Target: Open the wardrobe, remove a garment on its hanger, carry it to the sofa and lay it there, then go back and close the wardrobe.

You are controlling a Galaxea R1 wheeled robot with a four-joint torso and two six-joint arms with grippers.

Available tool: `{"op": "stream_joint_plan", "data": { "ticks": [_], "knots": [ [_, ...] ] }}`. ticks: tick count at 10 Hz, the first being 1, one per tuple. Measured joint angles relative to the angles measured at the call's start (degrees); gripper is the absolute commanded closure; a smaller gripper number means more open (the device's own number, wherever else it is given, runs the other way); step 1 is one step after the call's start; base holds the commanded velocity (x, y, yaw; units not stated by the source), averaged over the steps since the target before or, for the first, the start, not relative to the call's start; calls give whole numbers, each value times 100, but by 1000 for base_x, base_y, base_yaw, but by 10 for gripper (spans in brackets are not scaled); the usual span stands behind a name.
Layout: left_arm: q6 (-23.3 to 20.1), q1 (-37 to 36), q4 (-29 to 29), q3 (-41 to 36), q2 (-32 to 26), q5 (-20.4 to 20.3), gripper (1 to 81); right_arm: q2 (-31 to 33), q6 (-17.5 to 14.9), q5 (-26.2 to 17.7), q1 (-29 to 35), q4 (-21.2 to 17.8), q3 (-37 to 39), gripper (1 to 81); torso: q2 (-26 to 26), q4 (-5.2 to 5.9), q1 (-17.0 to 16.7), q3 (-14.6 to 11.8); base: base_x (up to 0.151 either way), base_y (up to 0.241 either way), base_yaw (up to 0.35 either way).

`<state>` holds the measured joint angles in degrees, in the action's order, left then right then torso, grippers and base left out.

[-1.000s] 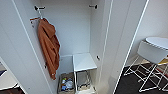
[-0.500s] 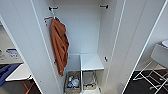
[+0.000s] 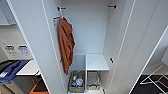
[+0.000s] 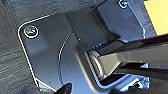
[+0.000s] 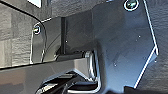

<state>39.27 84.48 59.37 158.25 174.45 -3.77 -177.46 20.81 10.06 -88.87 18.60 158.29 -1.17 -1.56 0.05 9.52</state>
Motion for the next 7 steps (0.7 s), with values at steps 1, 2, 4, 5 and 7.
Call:
{"op": "stream_joint_plan", "data": {
  "ticks": [1, 2, 4, 5, 7],
  "knots": [
    [0, -2, 0, 0, 0, 2, 10, 2, 0, 16, 0, 0, 0, 10, 0, 0, 0, 0, 0, 0, 83],
    [0, 17, 0, 0, 2, 0, 10, 2, 0, 5, 12, 0, 0, 10, 0, 0, 0, 0, -65, 0, 0],
    [0, 11, -2, 0, 0, -6, 10, -2, 0, 0, 28, 0, 0, 10, 0, 0, 0, 0, 0, 0, 0],
    [0, 16, -5, 0, -2, -6, 10, 0, 0, -2, 26, 0, 0, 10, 0, 0, 0, 0, 0, 0, 0],
    [1, 13, -6, 0, -2, -6, 10, -2, 0, 0, 23, 0, 0, 10, 0, 0, 0, 0, 0, 0, 0]
  ]
}}
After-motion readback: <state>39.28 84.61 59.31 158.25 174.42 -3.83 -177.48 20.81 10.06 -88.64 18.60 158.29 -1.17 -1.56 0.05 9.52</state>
